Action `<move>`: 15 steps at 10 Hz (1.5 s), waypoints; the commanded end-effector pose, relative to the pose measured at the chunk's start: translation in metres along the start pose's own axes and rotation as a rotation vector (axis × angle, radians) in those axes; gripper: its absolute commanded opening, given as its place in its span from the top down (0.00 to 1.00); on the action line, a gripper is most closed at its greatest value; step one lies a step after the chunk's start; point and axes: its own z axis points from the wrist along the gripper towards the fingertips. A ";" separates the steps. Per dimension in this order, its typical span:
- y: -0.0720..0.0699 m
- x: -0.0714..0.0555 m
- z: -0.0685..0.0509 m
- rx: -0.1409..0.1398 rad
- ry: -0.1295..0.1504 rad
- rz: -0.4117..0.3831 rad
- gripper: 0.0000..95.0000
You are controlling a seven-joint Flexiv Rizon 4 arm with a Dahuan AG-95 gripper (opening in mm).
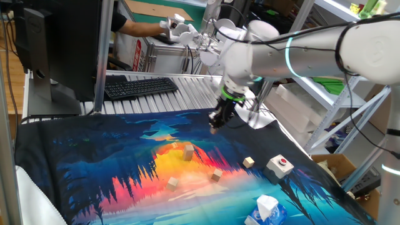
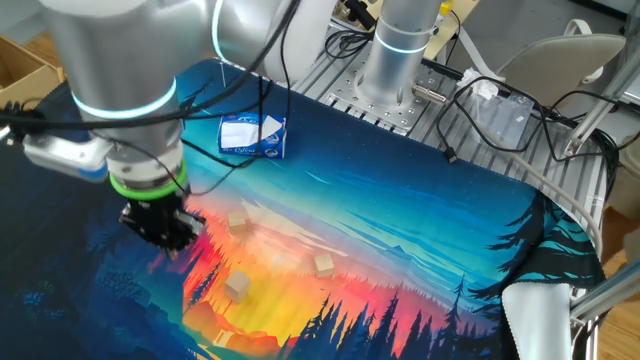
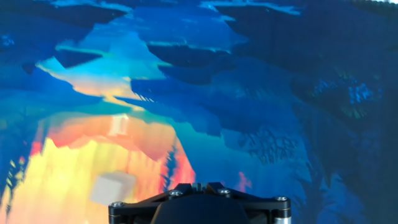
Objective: Stack the blocks in a vertical line of five
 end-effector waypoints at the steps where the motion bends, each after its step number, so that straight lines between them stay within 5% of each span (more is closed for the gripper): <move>1: -0.014 0.012 0.000 0.003 0.002 0.003 1.00; 3: -0.028 0.032 0.003 0.002 0.003 0.003 1.00; 8: -0.029 0.033 0.005 0.004 0.000 0.003 1.00; 10: -0.028 0.033 0.009 -0.001 -0.028 0.005 1.00; 12: -0.028 0.033 0.010 -0.007 -0.010 0.004 1.00; 15: -0.028 0.033 0.010 -0.004 -0.021 0.005 1.00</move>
